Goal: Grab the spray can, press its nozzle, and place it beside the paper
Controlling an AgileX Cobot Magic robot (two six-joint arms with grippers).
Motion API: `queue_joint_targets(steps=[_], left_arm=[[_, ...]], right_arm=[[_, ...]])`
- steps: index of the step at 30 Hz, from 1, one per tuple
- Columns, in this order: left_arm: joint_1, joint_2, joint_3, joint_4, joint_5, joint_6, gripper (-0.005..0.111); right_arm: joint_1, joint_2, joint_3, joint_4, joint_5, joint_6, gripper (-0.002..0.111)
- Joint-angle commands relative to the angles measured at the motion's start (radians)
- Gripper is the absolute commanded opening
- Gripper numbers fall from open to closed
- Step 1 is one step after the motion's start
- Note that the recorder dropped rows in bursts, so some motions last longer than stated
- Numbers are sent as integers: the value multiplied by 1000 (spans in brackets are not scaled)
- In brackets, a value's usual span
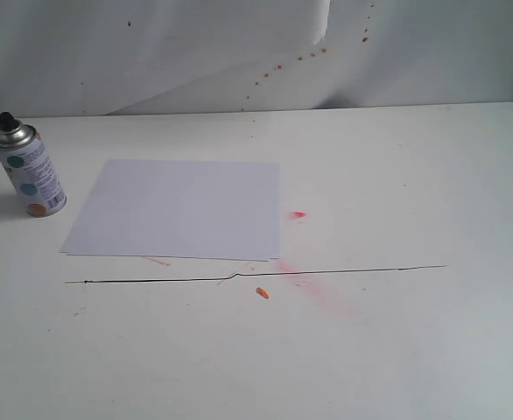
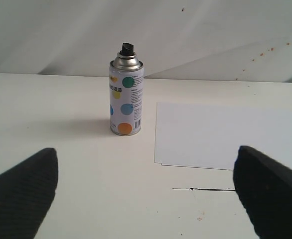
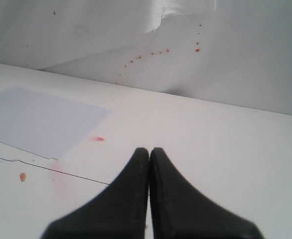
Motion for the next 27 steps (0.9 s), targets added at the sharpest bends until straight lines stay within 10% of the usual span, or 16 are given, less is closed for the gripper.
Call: queue_joint_targets(steps=[1,27], left_arm=[[-5,-4,5,-1,-7,3,89],[-5,-4,5,-1,-7,3,89]], right_arm=[[-8,-13,3,-27,42,-17,0],[-77,-84,3,-33,189,121,0]])
